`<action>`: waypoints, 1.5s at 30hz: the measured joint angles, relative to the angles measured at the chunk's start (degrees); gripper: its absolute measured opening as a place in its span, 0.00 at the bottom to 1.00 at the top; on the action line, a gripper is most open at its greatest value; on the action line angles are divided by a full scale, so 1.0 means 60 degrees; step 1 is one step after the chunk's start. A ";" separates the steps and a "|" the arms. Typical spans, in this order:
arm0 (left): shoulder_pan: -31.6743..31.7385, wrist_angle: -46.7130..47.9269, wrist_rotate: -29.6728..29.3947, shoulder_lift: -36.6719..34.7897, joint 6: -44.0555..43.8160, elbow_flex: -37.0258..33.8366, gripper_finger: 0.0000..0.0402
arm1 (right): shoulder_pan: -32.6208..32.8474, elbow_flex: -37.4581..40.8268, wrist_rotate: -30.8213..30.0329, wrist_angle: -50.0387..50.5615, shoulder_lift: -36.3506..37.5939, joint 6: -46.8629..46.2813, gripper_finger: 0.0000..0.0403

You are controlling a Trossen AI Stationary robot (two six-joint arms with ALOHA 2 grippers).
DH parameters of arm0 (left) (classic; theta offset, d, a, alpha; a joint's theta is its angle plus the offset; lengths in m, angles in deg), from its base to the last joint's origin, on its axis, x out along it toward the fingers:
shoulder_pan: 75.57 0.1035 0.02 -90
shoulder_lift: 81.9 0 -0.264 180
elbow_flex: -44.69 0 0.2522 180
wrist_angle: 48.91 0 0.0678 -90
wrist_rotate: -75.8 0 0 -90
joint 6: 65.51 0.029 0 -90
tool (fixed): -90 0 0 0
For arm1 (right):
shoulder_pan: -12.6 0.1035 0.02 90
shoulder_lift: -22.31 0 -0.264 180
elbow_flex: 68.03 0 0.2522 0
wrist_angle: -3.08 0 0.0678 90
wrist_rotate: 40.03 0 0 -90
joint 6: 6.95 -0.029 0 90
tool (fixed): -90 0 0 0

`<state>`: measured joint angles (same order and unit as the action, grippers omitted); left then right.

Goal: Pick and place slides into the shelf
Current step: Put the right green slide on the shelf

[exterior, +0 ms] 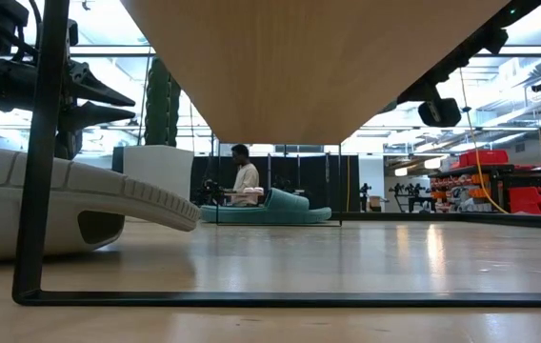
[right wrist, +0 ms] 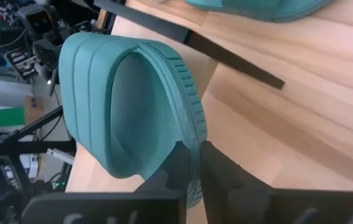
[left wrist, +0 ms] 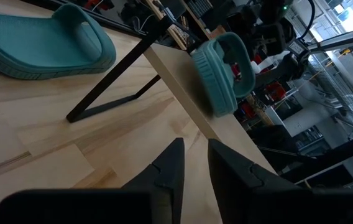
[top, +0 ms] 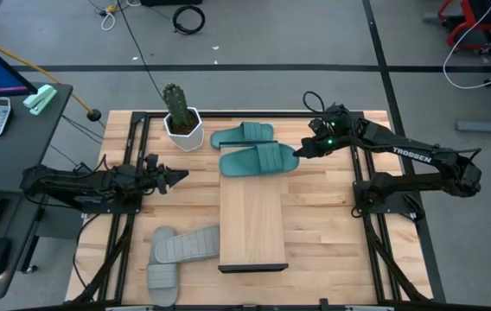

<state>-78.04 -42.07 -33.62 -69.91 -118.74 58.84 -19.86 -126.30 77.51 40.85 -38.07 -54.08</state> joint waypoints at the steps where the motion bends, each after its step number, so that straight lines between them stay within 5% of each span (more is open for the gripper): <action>1: 0.0001 0.0000 0.0002 -0.0002 0.0000 0.0000 0.20 | 0.0000 0.0000 -0.0037 0.0003 0.0000 -0.0117 0.06; 45: 0.0001 0.0069 -0.0004 -0.0004 0.0001 0.0000 0.19 | -0.0175 -0.0004 0.0049 0.1104 0.0091 -0.0536 0.10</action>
<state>-78.03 -41.66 -33.64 -69.94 -118.74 58.84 -20.92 -126.32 77.81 47.47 -37.53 -57.30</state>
